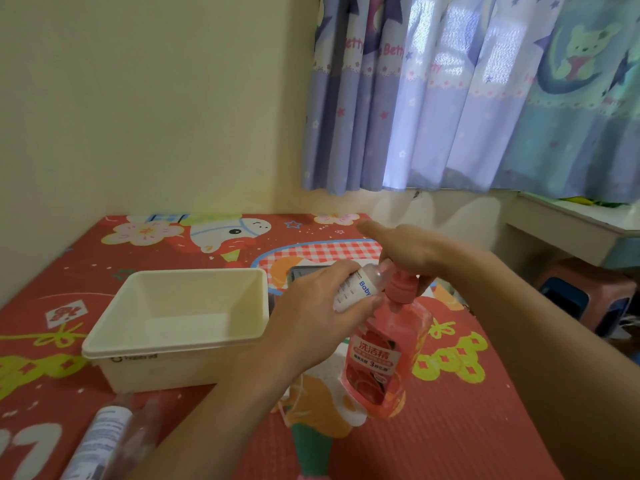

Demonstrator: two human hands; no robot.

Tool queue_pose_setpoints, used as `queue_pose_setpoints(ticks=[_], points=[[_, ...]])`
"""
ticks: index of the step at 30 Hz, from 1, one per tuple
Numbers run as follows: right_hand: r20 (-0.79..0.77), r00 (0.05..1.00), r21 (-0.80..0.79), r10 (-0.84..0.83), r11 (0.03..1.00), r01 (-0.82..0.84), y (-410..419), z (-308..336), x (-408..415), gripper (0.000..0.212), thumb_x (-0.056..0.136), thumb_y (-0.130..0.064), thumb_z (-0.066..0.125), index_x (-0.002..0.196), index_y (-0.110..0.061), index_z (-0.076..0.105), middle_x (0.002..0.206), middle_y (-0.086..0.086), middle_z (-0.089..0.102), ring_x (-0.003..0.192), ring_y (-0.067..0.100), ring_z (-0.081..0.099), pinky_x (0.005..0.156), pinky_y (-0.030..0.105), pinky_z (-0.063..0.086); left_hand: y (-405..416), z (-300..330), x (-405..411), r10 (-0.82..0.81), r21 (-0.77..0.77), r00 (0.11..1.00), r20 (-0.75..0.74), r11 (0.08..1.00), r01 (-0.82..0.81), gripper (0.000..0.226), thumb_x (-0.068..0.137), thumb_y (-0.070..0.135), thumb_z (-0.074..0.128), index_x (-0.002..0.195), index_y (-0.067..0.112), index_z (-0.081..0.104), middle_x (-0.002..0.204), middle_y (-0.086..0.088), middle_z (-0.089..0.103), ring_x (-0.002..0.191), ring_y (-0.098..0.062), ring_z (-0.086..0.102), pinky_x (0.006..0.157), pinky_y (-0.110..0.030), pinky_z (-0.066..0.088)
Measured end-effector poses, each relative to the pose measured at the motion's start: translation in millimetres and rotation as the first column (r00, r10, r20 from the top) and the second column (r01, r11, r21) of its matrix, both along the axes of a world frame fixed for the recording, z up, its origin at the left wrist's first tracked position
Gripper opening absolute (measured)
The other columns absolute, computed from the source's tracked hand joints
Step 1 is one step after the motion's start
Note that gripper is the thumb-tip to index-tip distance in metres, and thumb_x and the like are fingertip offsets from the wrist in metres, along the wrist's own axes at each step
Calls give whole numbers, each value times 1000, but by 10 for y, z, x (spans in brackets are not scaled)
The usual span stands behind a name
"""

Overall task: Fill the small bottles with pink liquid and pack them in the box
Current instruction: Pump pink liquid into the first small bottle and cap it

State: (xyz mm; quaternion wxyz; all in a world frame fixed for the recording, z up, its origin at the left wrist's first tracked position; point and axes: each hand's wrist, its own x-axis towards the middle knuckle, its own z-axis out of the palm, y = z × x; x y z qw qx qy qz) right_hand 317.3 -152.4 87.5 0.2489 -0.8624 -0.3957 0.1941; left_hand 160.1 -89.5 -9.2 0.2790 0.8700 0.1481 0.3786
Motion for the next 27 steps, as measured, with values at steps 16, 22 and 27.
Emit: queue_pose_setpoints(ticks=[16,22,27], points=[[-43,999,-19,28,999,-29,-32,53,19,71,83,-85,20,81,-23,55,48,-11,66,58,17,67,44,29,54,-18,26,9,40,51,999,33,998,-42,32,87,66,55,102,37,57,80,15,57,76,-6,56,58,-30,48],[143,990,102,-12,995,-3,10,-118,27,82,91,-77,17,80,-9,61,74,10,62,60,21,58,51,27,44,-12,-59,24,57,48,998,-3,997,-57,34,87,65,56,109,39,55,84,18,56,85,-1,55,59,-23,46],[-49,998,-12,46,999,-47,-45,41,22,82,82,-87,18,75,-18,63,51,-4,69,64,22,65,45,31,55,-37,-13,24,33,20,999,27,999,-34,32,88,64,58,109,39,56,83,15,58,80,-4,56,58,-20,44]])
